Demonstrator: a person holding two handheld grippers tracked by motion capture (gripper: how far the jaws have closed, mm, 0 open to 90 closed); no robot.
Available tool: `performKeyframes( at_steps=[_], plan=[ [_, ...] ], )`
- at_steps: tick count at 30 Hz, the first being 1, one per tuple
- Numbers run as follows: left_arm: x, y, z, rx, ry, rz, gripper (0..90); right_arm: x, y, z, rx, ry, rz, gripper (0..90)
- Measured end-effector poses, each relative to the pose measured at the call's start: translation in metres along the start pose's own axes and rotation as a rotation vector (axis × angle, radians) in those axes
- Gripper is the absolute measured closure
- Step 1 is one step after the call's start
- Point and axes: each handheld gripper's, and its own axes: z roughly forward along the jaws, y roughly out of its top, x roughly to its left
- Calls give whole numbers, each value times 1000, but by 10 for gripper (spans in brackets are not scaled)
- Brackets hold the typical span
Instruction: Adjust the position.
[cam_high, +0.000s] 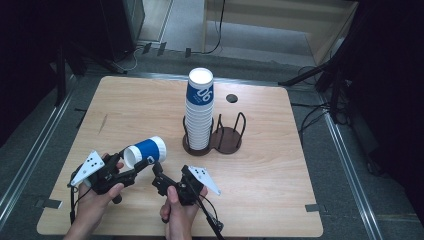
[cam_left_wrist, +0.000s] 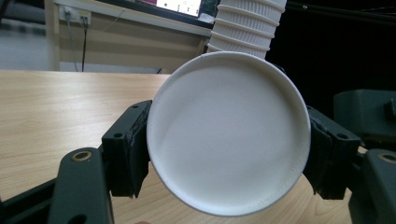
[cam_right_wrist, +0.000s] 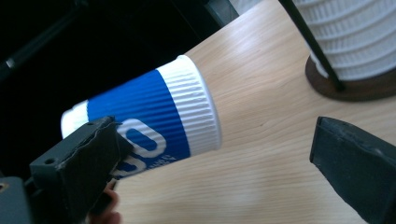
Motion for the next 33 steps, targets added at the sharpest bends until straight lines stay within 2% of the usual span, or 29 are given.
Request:
performKeyframes(
  at_steps=[10,20,23,24,28,33],
  plan=[
    [-3,1,-1,-19,-10,3,282,3,1,5,41,47,349,18],
    [-5,-1,1,-26,-16,16,282,2,2,12,106,100,644,18],
    [-7,-1,2,-28,-22,21,282,4,2,14,118,107,711,18],
    [-7,-1,2,-28,-22,21,281,4,2,14,118,107,711,18],
    [-10,-3,3,-25,-32,25,281,1,2,20,135,114,804,18],
    [-13,-4,5,-20,-49,33,282,-3,4,27,128,129,857,18]
  ],
)
